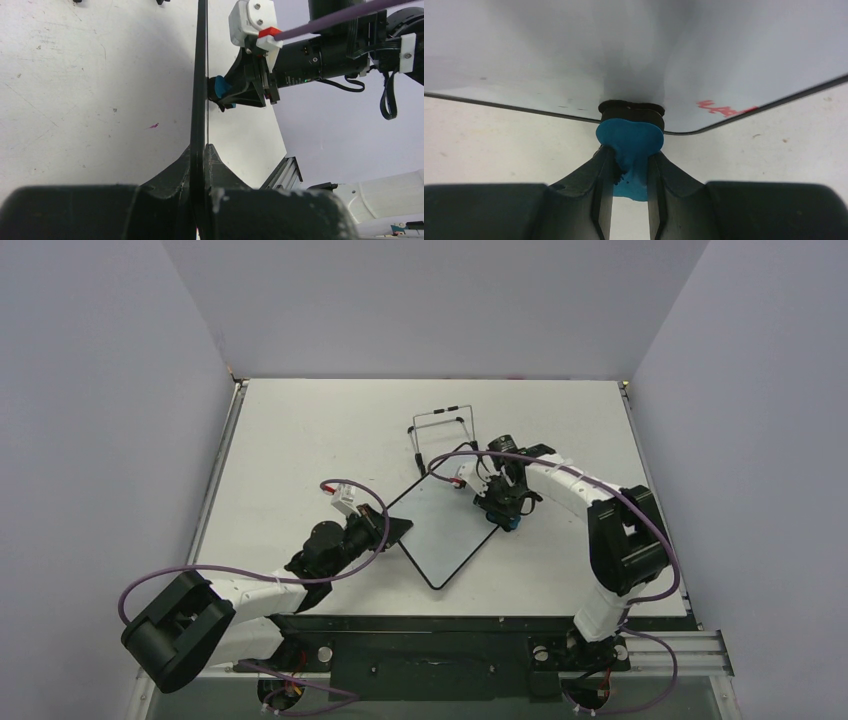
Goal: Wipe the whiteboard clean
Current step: Erase the whiteboard at the center of the board.
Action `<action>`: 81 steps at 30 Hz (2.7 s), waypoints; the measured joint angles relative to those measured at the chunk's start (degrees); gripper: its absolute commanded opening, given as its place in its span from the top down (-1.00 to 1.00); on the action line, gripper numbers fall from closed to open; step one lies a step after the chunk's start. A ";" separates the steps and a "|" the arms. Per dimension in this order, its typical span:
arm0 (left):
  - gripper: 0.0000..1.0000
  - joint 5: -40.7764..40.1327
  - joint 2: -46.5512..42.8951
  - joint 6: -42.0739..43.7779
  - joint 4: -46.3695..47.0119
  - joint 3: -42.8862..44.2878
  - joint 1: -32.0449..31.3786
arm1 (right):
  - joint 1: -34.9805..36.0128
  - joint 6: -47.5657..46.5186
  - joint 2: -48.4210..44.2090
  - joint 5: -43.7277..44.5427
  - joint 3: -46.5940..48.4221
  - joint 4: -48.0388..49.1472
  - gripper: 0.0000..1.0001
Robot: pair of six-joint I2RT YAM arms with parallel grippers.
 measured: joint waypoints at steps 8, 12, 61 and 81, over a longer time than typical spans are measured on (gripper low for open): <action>1.00 -0.48 0.00 0.11 0.26 0.02 0.00 | 1.99 2.80 -0.74 -3.93 3.48 -0.72 1.00; 1.00 -0.13 0.00 -0.04 0.59 0.00 -0.02 | -0.07 4.96 -0.44 -2.27 6.14 1.97 1.00; 1.00 -0.33 -0.76 0.37 0.35 0.02 0.00 | -2.16 5.25 1.38 0.22 8.02 1.62 1.00; 1.00 -0.55 -0.76 0.55 -0.28 0.00 0.00 | -0.59 4.70 2.43 -1.31 8.44 -2.36 1.00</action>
